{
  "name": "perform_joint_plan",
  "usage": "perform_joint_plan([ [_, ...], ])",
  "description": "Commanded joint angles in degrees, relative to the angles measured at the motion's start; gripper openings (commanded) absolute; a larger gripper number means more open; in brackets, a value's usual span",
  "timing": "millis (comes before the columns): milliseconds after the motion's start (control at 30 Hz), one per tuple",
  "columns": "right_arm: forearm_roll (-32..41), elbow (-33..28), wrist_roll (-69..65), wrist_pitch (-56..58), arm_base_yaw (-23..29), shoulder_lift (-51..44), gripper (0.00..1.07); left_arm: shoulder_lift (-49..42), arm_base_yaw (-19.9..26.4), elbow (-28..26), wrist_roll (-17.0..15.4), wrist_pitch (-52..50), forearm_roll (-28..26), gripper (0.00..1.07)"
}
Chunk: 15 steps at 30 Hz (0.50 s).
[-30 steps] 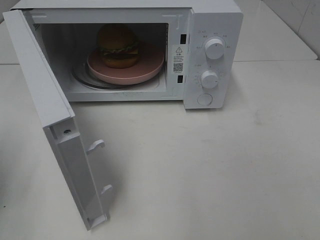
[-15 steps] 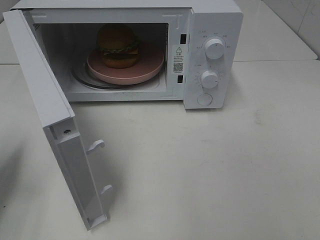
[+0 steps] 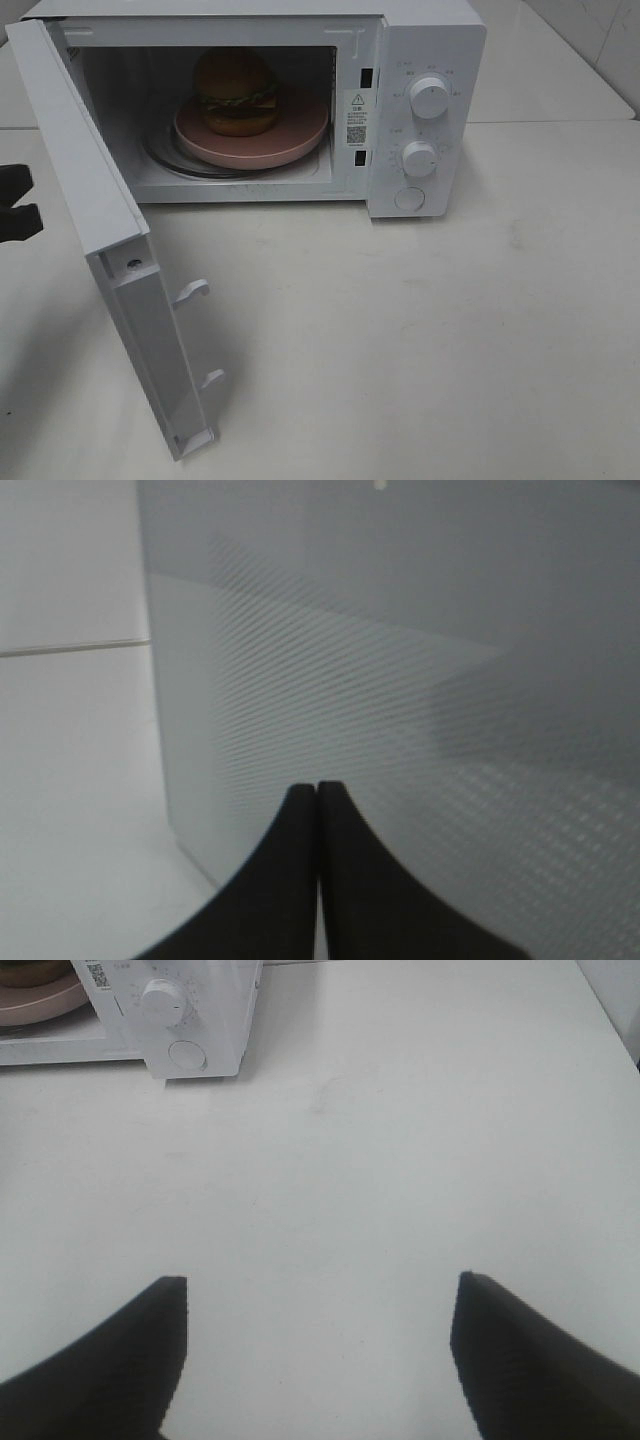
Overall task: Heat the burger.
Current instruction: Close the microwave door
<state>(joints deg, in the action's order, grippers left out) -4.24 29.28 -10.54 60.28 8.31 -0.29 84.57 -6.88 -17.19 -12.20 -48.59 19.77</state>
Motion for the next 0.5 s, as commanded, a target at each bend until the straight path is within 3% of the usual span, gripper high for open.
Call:
perform_joint_plan([
  [33, 0.0, -0.1, 0.1, -0.7, -0.2, -1.5, 0.73, 0.9, -2.4, -2.1, 0.3, -0.6, -2.2, 0.0],
  [200, 0.0, -0.1, 0.1, -0.7, -0.2, -1.5, 0.73, 4.6, -7.0, -6.0, 0.5, -0.6, -6.2, 0.0],
  [500, 0.0, -0.1, 0.1, -0.7, -0.2, -1.5, 0.73, 9.3, -14.2, -11.3, 1.9, -0.3, -8.7, 0.0],
])
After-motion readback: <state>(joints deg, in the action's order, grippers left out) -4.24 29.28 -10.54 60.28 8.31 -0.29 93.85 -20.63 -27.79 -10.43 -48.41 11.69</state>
